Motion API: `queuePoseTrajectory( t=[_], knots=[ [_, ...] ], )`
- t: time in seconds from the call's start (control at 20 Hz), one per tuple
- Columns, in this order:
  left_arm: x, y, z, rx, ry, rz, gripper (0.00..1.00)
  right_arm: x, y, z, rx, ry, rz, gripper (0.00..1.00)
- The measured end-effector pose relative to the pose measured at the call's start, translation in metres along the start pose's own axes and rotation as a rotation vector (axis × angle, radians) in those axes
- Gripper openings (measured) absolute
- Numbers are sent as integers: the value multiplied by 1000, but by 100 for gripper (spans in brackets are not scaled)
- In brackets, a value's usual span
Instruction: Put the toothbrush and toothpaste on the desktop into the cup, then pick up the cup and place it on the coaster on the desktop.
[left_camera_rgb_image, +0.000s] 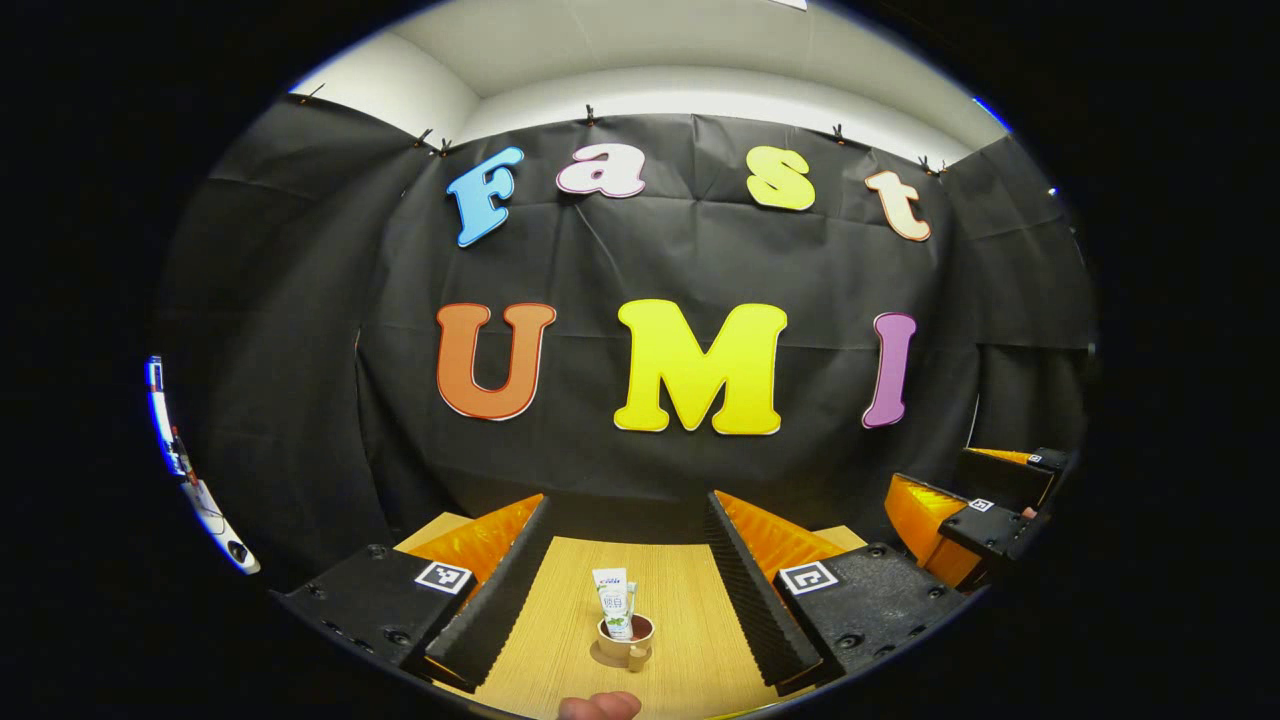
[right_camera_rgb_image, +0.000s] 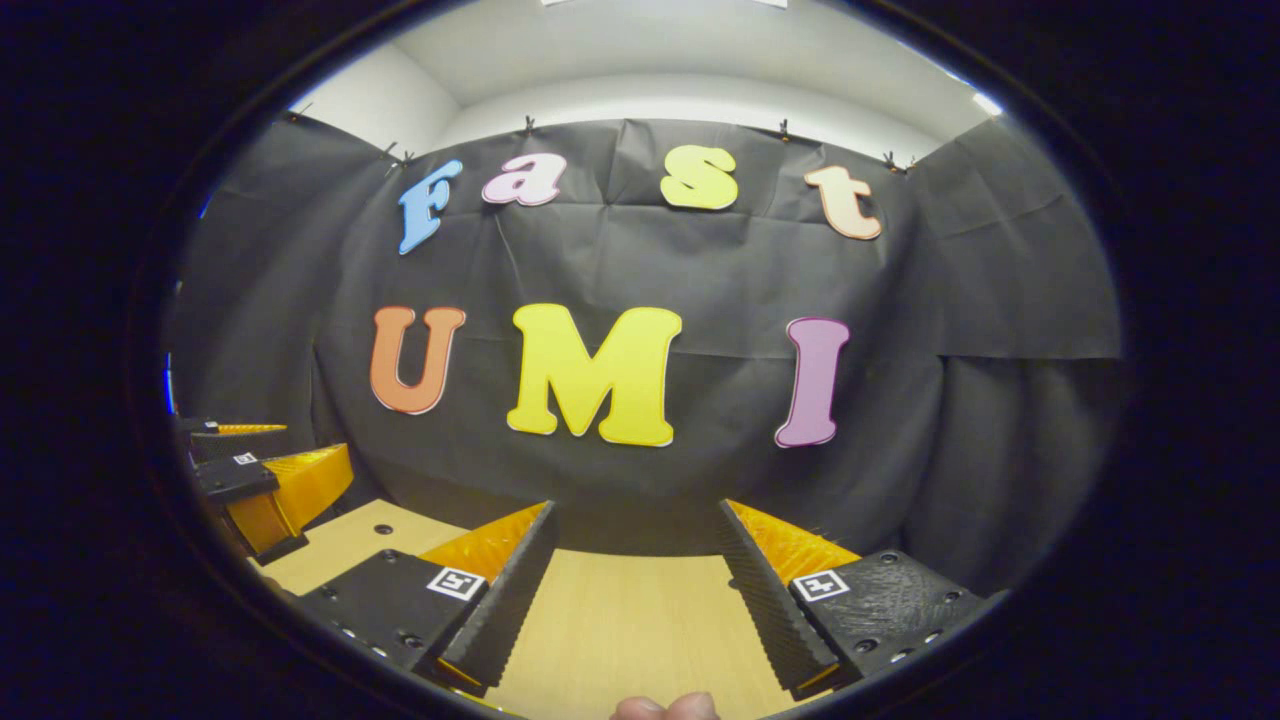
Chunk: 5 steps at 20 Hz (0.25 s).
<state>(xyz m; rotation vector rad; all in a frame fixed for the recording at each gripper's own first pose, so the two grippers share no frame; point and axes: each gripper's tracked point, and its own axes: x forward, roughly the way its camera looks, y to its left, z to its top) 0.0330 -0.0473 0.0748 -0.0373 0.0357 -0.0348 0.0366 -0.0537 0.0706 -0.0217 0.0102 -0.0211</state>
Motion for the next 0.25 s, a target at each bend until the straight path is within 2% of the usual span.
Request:
queuePoseTrajectory(
  t=[0.25],
  knots=[
    [0, 5, -2, -1, 2, 11, 96, 2, 7, 1, 8, -17, 15, 97]
  ],
)
